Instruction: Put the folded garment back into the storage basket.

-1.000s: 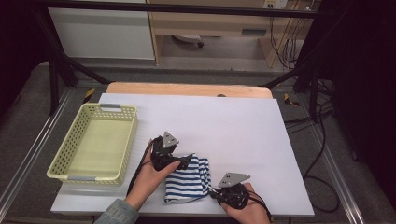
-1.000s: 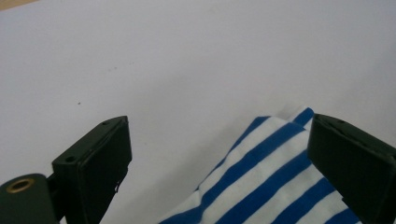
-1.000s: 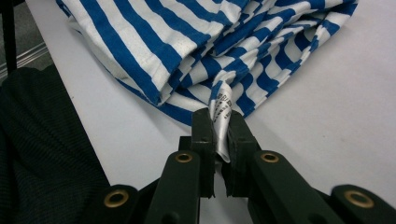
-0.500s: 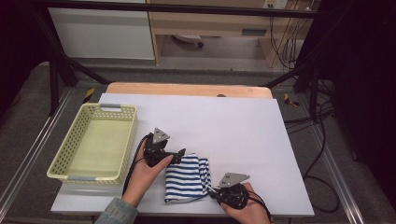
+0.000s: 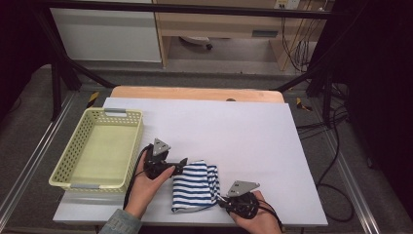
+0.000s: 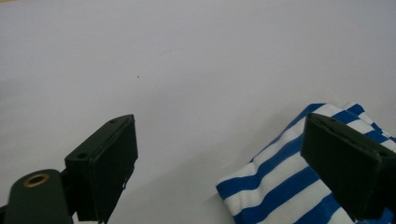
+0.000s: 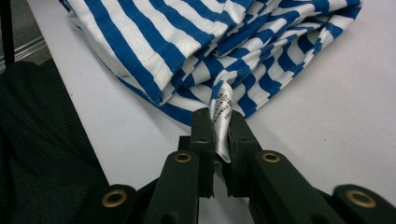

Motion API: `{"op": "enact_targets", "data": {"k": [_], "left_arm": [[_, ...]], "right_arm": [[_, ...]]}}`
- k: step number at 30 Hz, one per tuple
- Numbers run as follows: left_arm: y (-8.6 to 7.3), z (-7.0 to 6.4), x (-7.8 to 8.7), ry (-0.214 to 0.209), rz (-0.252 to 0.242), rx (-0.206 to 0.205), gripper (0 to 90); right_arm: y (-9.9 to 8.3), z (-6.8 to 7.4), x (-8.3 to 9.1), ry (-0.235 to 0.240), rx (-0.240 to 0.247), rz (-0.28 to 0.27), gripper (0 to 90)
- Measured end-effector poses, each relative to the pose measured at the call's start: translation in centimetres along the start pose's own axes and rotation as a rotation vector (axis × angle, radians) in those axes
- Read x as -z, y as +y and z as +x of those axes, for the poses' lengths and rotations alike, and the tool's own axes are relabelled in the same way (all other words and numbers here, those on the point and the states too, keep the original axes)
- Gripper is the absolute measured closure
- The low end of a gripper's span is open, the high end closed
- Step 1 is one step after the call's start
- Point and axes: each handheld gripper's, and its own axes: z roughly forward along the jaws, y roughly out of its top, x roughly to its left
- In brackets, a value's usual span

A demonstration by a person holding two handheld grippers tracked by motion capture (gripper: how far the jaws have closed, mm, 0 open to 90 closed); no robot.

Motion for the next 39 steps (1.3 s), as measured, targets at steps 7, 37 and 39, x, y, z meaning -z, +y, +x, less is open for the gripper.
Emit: {"op": "enact_targets", "data": {"k": [7,37,39], "left_arm": [[-0.1,0.0,0.3,-0.003,0.013,0.026,17.4],[-2.5,-0.3,-1.2,-0.108,0.118,0.021,73.6],[-2.5,-0.6,-1.2,-0.112,0.112,0.007,78.0]], "right_arm": [[0.0,0.1,0.0,-0.006,0.0,0.001,84.0],[0.0,0.0,0.0,0.0,-0.002,0.002,83.7],[0.0,0.0,0.0,0.001,-0.002,0.001,84.0]]}}
